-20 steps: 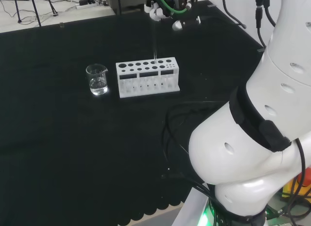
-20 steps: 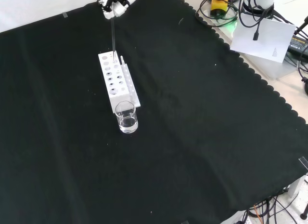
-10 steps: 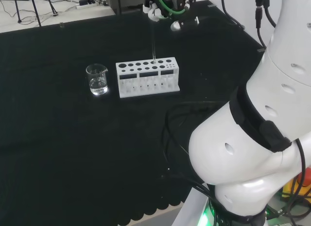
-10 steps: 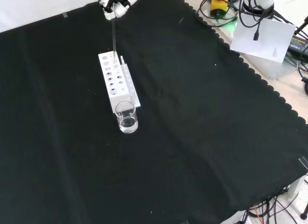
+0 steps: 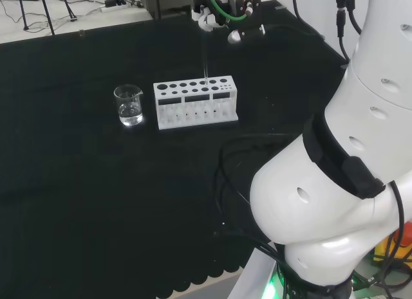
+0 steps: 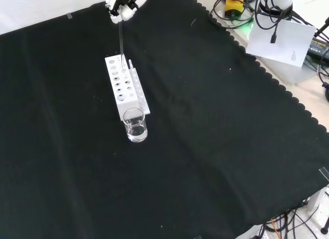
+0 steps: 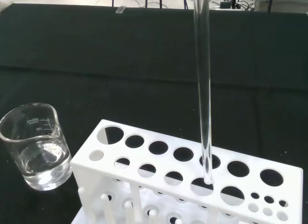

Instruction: Put the glass rod back on the white test tube rack.

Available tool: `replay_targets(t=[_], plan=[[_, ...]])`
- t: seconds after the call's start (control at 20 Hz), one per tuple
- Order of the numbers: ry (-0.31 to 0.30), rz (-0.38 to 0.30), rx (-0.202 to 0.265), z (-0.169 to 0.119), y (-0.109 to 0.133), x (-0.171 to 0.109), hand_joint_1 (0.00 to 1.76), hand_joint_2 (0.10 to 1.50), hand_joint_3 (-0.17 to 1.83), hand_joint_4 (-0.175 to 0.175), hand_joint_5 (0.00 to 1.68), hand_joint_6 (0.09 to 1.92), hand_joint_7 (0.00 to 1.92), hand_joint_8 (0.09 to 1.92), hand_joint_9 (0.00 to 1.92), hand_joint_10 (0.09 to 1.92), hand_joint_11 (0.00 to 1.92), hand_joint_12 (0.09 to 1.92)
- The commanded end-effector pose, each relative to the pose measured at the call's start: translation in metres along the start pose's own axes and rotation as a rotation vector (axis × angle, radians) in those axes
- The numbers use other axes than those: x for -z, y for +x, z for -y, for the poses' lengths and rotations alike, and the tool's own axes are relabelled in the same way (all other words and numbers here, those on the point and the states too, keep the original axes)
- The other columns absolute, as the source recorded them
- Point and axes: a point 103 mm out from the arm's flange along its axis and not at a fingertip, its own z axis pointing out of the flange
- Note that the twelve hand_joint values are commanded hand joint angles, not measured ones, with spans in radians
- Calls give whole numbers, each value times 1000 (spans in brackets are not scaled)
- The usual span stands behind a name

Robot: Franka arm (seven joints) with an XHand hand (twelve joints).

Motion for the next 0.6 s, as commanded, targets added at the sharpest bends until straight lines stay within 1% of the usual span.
replay_targets(t=[0.05,0.4,0.6], plan=[[1,-3,6,1,2,-2,1385,1133,0,-175,878,758,847,1251,1024,1279,1562,669],[8,-19,-1,0,-2,-8,1385,1133,0,-175,877,758,846,1252,1023,1280,1562,670],[12,-23,8,-3,1,-9,1384,1133,0,-175,877,758,846,1252,1023,1280,1561,670]])
